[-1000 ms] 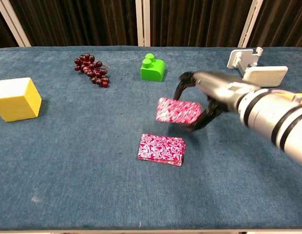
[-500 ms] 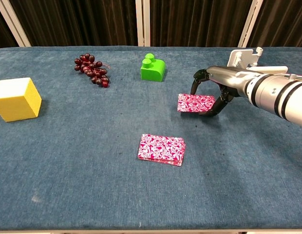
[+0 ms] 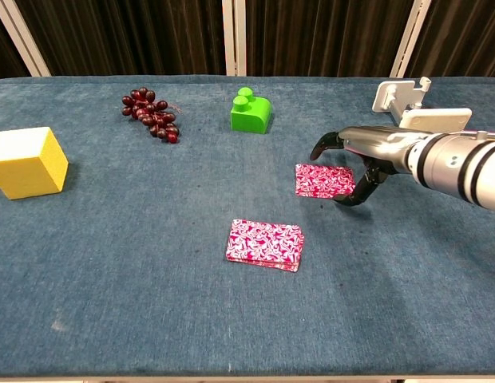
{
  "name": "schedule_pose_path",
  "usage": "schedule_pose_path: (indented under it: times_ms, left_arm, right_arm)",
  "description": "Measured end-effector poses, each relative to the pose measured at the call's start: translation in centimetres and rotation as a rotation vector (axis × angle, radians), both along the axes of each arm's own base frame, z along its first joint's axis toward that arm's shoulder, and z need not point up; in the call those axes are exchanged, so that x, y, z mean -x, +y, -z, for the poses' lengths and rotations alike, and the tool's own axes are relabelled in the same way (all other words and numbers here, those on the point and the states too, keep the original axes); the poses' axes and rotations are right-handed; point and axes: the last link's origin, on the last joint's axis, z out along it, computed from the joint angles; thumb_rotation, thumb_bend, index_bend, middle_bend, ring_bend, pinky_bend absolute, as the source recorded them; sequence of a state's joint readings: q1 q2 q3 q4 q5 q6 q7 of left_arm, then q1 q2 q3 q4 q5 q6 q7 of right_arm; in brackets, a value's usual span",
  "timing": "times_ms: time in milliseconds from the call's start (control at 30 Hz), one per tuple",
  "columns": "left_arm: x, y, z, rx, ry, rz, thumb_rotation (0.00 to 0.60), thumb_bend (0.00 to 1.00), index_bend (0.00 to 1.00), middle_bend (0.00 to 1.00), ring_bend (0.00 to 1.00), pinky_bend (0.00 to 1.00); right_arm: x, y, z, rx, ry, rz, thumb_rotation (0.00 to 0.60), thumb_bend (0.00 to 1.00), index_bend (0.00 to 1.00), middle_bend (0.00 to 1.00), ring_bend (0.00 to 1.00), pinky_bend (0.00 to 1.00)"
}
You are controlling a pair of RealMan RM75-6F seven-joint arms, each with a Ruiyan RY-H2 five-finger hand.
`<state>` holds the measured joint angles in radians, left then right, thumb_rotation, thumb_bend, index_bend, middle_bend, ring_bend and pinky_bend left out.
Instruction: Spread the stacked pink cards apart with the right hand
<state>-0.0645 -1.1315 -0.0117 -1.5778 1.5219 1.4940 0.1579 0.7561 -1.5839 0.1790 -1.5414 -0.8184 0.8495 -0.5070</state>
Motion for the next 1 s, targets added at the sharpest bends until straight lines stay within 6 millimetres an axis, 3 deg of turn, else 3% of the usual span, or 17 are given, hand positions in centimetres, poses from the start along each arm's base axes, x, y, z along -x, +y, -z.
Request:
schedule_pose_path:
  times_ms: [133,367,667,1000]
  left_arm:
    - [0.2,-0.1,0.0,-0.002,-0.003,-0.005,0.600,0.10,0.11,0.06,0.00,0.00]
    - [0.1,0.0,0.0,-0.004,-0.008,0.004,0.600,0.10,0.11,0.06,0.00,0.00]
    - [0.3,-0.3,0.0,-0.008,-0.013,0.004,0.600,0.10,0.11,0.06,0.00,0.00]
    - [0.8,-0.3,0.1,-0.004,-0.016,0.005,0.600,0.10,0.11,0.06,0.00,0.00]
  right_arm:
    - [-0.8,1.5,-1.0,-0.008,-0.022,-0.039,0.600,0.51,0.19,0.06,0.00,0.00]
    - [-2.6,6.0,-1.7,-0.012,-0.076,-0.079,0.600,0.45,0.30,0.06,0.00,0.00]
    - [-4.8,9.0,2.0,-0.028,-0.106,-0.043,0.600,0.44,0.34,0.06,0.00,0.00]
    - [-6.3,9.5,4.3,0.000,-0.096,-0.007,0.600,0.44,0.34,0.06,0.00,0.00]
